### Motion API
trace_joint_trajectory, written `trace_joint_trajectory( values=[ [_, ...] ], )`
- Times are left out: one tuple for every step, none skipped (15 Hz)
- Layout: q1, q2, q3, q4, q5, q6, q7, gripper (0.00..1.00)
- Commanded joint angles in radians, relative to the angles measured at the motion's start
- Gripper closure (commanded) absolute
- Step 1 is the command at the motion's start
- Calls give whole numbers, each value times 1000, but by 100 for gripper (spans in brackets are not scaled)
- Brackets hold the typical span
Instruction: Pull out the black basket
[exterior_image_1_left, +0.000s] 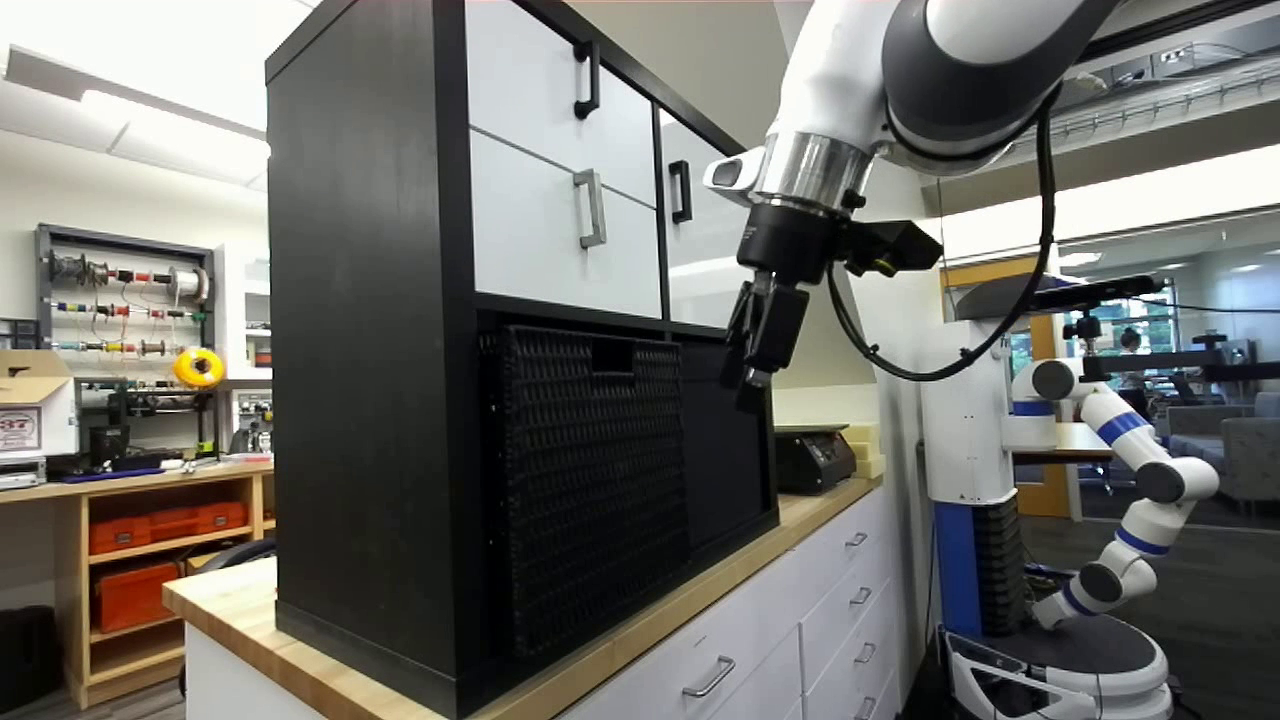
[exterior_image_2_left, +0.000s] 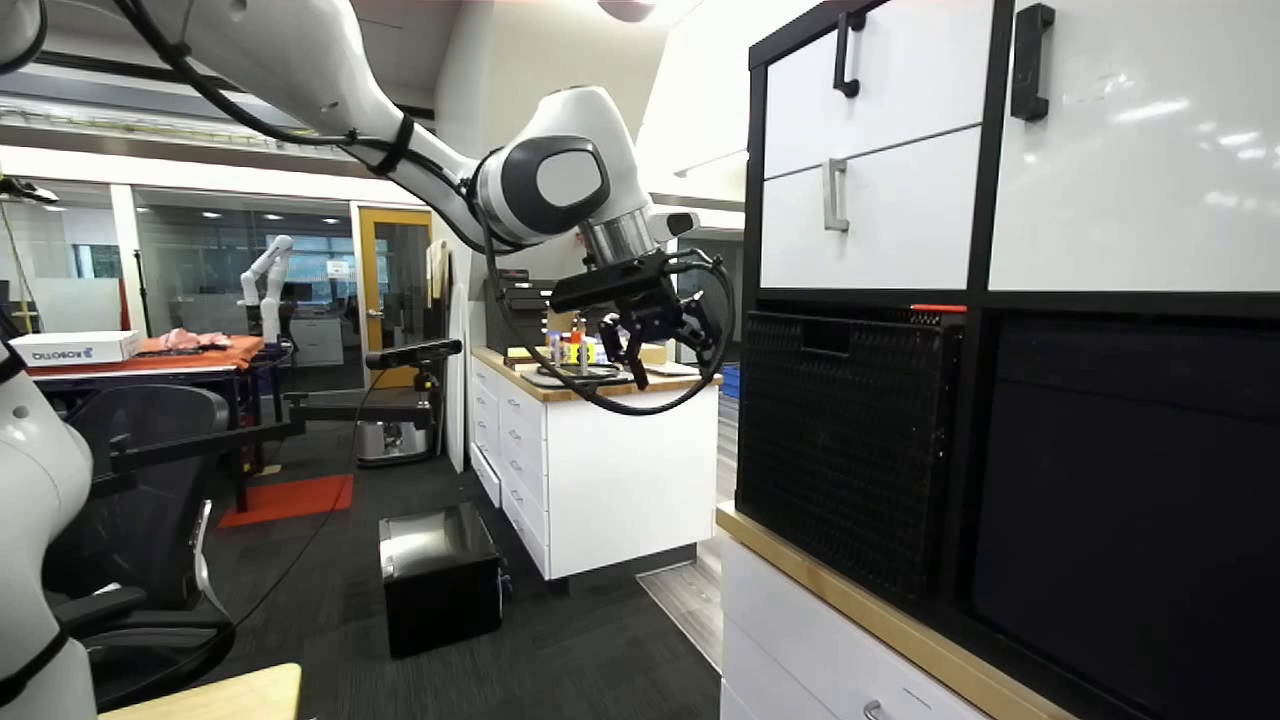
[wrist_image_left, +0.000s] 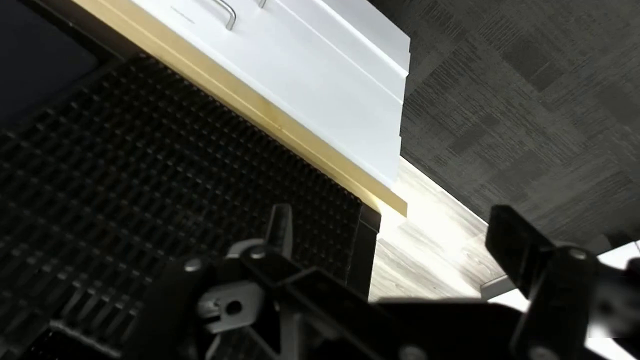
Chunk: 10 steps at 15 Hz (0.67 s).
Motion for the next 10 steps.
trace_joint_trajectory(
  values=[
    [32,39,-32,54,23,57,-134,0],
    [37,47,-34,65,23,78,-167,0],
    [41,55,-35,74,25,100,-198,0],
    [43,64,-35,84,26,122,-228,0],
    [47,73,-33,92,34,138,-256,0],
    [52,81,-32,96,46,159,-293,0],
    [59,88,-31,99,62,178,-333,0],
    [65,95,-28,101,76,200,-372,0],
    [71,101,-26,102,97,220,-415,0],
    [79,105,-24,102,118,240,-464,0]
  ],
)
